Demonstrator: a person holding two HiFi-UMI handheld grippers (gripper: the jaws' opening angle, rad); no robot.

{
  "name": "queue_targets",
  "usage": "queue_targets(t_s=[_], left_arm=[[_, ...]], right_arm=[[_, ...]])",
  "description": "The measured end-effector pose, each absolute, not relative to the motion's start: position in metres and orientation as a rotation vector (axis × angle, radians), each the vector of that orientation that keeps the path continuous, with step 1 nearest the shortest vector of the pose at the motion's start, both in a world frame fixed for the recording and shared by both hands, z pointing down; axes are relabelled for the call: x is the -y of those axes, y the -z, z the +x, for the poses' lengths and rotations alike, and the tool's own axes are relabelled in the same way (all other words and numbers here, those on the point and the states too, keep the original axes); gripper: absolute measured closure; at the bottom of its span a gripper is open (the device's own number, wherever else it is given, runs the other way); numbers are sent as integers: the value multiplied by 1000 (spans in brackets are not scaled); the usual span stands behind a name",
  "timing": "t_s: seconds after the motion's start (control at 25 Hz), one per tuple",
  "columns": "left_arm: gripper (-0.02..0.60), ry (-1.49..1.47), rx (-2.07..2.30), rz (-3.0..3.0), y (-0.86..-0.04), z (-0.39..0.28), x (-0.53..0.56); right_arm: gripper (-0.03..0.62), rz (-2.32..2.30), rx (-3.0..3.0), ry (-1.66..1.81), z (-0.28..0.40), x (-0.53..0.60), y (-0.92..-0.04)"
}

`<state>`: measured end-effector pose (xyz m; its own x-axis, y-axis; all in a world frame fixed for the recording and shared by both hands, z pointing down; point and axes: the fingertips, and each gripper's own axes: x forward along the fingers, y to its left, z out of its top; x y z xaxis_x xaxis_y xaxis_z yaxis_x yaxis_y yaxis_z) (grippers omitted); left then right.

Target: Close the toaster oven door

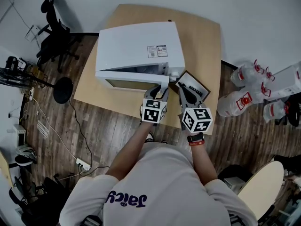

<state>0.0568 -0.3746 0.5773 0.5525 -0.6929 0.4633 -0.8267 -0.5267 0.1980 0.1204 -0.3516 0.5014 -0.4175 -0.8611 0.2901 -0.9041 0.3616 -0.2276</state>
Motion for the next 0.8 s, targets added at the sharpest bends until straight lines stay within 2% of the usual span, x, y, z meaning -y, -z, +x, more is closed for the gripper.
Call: queue_targets(t_s=[0.44, 0.8], left_arm=[[437, -461, 1230, 2400, -578, 59, 396], [465, -436, 1227, 2408, -577, 58, 411]], right_arm=[[579, 1608, 2497, -535, 115, 358, -500], [579, 1585, 2502, -535, 105, 363, -501]])
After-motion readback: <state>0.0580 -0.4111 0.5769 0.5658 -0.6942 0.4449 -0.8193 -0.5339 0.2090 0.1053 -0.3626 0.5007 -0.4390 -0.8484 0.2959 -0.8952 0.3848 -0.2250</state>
